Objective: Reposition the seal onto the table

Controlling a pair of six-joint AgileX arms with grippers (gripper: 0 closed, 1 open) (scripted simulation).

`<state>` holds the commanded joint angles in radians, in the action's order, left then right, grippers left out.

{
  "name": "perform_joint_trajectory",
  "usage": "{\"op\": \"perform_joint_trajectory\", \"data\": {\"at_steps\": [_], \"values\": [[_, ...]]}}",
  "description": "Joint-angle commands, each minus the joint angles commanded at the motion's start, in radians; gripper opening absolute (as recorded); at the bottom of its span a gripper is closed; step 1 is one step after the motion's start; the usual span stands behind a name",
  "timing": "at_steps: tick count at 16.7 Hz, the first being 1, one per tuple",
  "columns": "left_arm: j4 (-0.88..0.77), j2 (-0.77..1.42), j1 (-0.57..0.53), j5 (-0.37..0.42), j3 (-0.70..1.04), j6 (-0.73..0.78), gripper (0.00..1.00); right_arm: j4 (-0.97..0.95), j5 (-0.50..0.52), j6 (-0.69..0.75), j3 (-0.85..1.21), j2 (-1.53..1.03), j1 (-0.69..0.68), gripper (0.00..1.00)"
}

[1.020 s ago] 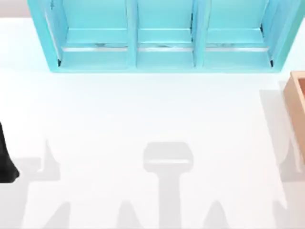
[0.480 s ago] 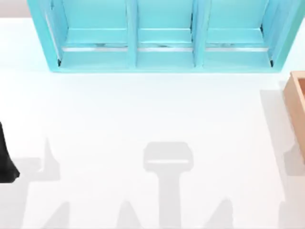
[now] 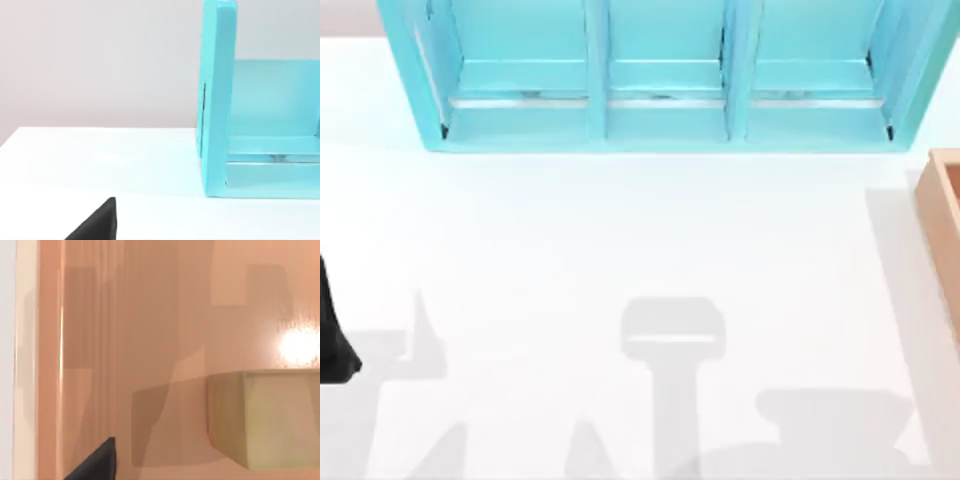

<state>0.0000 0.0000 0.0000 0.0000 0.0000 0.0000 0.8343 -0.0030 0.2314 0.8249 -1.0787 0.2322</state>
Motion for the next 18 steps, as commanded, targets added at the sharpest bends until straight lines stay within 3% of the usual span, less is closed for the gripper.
{"op": "perform_joint_trajectory", "data": {"at_steps": [8,18], "values": [[0.000,0.000,0.000,0.000,0.000,0.000,1.00,0.374,0.003,0.108,0.403,-0.481,0.112,1.00],[0.000,0.000,0.000,0.000,0.000,0.000,1.00,0.365,0.003,0.114,0.405,-0.527,0.119,1.00]]}}
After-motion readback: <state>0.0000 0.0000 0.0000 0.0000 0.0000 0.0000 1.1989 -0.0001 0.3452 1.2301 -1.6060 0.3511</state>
